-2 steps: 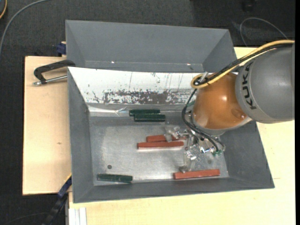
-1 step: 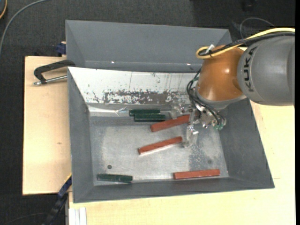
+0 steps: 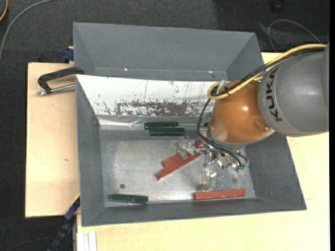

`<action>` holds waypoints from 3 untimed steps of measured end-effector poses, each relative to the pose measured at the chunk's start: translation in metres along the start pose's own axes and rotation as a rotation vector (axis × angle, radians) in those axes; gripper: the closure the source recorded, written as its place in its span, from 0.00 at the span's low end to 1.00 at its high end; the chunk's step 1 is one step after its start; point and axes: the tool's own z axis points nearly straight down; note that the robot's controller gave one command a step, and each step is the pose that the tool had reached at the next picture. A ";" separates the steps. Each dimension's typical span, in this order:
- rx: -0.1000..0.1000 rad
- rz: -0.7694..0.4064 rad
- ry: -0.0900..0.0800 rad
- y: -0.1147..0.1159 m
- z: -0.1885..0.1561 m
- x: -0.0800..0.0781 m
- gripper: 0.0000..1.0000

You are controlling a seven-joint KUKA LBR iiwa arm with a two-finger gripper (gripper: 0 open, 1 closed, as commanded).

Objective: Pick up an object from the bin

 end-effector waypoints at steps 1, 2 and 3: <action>0.004 -0.086 -0.005 -0.050 0.000 -0.026 0.00; -0.002 -0.308 -0.001 0.022 0.000 -0.032 0.00; 0.001 -0.363 -0.004 0.009 -0.003 -0.084 0.00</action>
Offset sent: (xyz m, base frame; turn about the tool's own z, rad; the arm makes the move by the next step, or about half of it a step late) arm 0.0422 -0.0328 -0.0016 -0.0896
